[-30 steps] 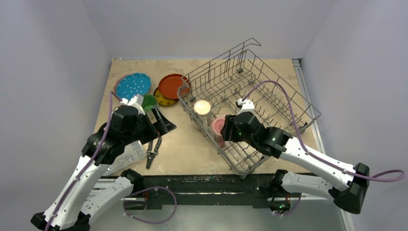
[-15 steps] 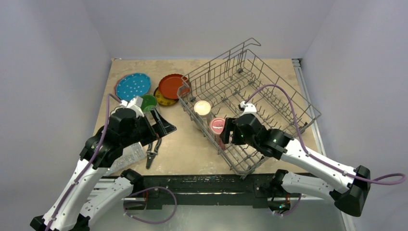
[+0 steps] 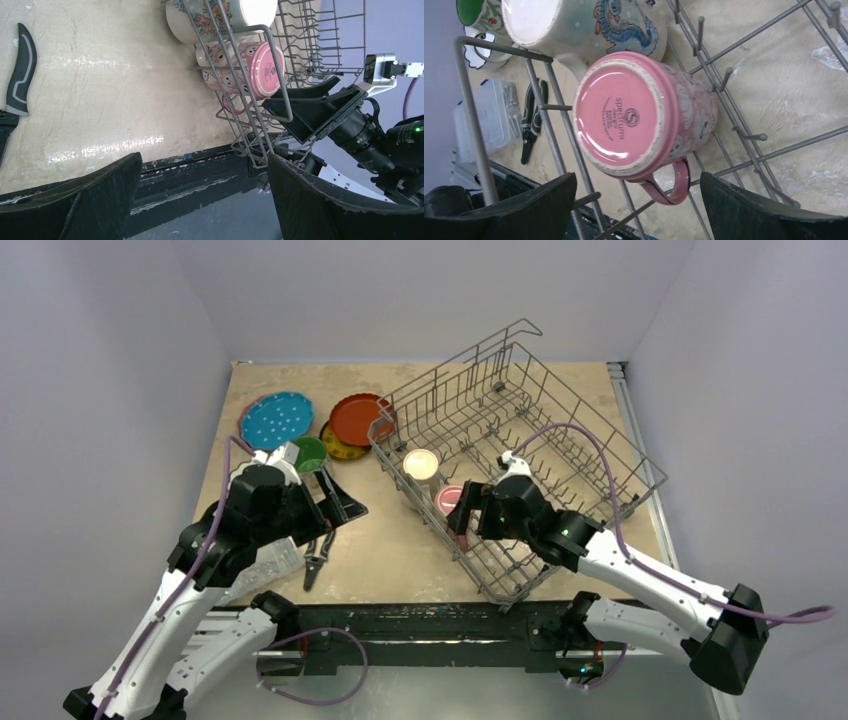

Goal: Load the mixed dishes into the dish rack

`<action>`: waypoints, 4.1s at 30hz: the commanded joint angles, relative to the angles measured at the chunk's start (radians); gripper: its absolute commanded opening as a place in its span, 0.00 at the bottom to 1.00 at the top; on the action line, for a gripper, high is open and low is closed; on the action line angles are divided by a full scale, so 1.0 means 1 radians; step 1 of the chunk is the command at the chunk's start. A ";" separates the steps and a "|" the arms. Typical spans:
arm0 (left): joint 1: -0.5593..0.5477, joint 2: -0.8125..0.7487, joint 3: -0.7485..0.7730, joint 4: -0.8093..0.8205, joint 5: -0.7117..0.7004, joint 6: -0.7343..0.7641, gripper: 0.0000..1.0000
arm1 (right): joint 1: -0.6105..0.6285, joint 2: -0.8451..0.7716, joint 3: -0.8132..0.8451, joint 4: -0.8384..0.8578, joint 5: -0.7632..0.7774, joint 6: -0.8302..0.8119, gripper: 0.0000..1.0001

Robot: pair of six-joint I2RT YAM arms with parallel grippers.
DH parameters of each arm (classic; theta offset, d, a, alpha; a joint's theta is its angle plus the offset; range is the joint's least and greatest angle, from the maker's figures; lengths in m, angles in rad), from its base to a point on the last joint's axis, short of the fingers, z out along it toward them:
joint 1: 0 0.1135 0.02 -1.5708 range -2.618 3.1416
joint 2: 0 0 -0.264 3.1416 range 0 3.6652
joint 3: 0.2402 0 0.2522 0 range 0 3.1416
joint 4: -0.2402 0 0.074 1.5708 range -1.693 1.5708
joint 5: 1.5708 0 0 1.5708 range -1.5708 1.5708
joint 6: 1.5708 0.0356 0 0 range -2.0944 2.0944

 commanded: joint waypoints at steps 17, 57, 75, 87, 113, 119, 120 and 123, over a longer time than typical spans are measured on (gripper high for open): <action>0.024 0.252 0.249 -0.044 -0.166 0.260 0.97 | -0.236 -0.083 -0.101 0.218 -0.460 0.152 0.68; 0.555 1.183 0.671 -0.043 -0.158 0.734 0.00 | -0.341 0.140 0.563 -0.365 0.014 -0.390 0.94; 0.553 0.618 0.585 -0.226 0.017 0.487 0.00 | -0.342 0.125 0.529 -0.370 -0.128 -0.410 0.94; 0.387 0.238 0.273 0.517 0.504 -0.224 0.00 | -0.341 0.046 0.491 -0.269 -0.534 -0.300 0.94; -0.284 0.477 0.208 1.286 0.146 -0.445 0.00 | -0.342 -0.287 0.186 0.502 -0.645 0.364 0.60; -0.295 0.483 0.214 1.224 0.157 -0.436 0.00 | -0.342 -0.284 0.231 0.354 -0.557 0.355 0.00; -0.296 0.486 0.224 1.184 0.171 -0.434 0.00 | -0.342 -0.283 0.246 0.315 -0.535 0.339 0.00; -0.295 0.476 0.225 1.004 0.188 -0.419 0.22 | -0.341 -0.284 0.293 0.202 -0.475 0.274 0.00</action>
